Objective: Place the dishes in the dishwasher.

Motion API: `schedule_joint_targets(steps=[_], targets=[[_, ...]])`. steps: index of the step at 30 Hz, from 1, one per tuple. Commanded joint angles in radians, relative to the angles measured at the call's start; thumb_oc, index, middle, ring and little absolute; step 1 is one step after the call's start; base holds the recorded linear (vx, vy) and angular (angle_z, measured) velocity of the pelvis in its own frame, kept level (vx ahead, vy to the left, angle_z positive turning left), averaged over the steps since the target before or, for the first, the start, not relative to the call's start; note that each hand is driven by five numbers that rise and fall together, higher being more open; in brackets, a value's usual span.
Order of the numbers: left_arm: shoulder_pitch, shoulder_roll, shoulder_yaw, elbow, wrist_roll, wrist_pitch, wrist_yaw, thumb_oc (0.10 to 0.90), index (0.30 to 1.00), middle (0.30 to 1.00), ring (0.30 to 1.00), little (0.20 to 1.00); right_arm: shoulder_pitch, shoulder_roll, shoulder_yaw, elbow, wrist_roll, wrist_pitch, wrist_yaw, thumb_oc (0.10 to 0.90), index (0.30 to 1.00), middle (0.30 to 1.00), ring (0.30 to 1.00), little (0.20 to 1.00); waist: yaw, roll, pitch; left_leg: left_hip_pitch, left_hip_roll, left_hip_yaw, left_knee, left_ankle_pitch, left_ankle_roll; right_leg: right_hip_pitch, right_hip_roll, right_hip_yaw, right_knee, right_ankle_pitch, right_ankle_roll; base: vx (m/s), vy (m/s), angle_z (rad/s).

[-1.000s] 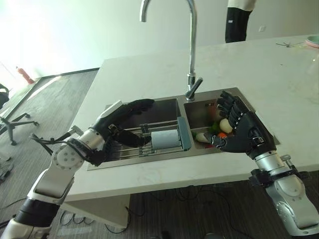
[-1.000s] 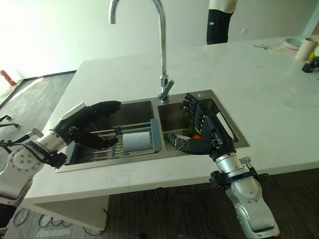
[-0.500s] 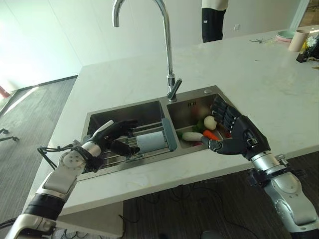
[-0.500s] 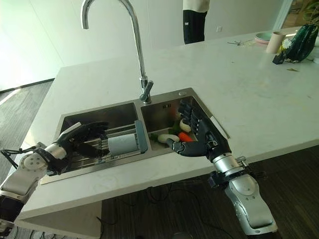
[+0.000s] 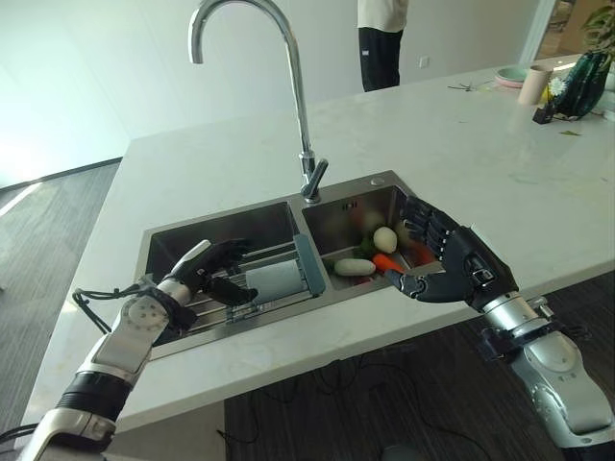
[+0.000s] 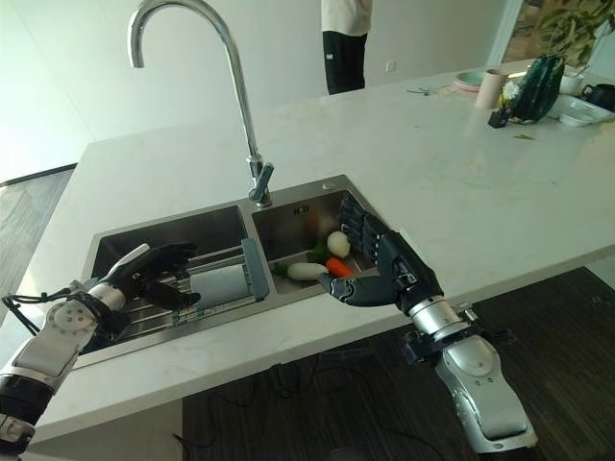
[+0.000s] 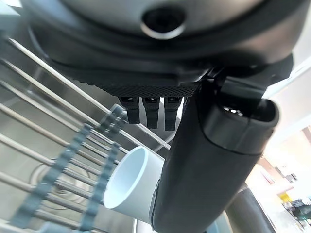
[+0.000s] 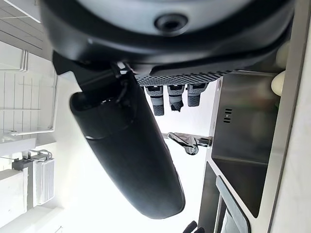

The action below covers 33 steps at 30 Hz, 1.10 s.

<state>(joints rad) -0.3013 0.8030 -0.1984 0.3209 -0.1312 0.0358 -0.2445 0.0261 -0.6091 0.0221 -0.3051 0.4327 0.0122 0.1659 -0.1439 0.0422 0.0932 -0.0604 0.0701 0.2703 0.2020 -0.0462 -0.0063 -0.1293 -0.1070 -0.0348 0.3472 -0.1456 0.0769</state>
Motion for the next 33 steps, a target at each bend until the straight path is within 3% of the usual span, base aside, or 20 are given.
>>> schedule_joint_targets(steps=[1, 14, 33], targets=[[-0.177, 0.033, 0.024, 0.009, 0.025, -0.101, 0.074, 0.8, 0.9, 0.9, 0.9, 0.9, -0.121, -0.028, -0.044, -0.061, 0.011, -0.083, 0.003, 0.8, 0.9, 0.9, 0.9, 0.9, 0.001, 0.017, -0.043, 0.027, 0.002, -0.015, 0.098, -0.24, -0.004, 0.039, -0.001, -0.084, -0.047, -0.05, 0.064, 0.0, 0.0, 0.0], [-0.185, 0.027, -0.002, 0.05, 0.035, -0.07, 0.015, 0.8, 0.9, 0.9, 0.9, 0.9, -0.119, -0.037, -0.04, -0.059, 0.009, -0.068, 0.024, 0.8, 0.9, 0.9, 0.9, 0.9, -0.009, 0.016, -0.043, 0.033, 0.005, -0.004, 0.098, -0.242, -0.002, 0.04, 0.008, -0.078, -0.047, -0.05, 0.062, 0.0, 0.0, -0.01], [-0.186, 0.039, -0.034, 0.119, 0.085, -0.081, -0.02, 0.8, 0.9, 0.9, 0.9, 0.9, -0.11, -0.052, -0.041, -0.062, 0.01, -0.062, 0.048, 0.8, 0.9, 0.9, 0.9, 0.9, -0.022, 0.014, -0.039, 0.039, 0.008, 0.012, 0.098, -0.245, 0.001, 0.039, 0.014, -0.072, -0.047, -0.048, 0.062, 0.01, 0.001, -0.03]])
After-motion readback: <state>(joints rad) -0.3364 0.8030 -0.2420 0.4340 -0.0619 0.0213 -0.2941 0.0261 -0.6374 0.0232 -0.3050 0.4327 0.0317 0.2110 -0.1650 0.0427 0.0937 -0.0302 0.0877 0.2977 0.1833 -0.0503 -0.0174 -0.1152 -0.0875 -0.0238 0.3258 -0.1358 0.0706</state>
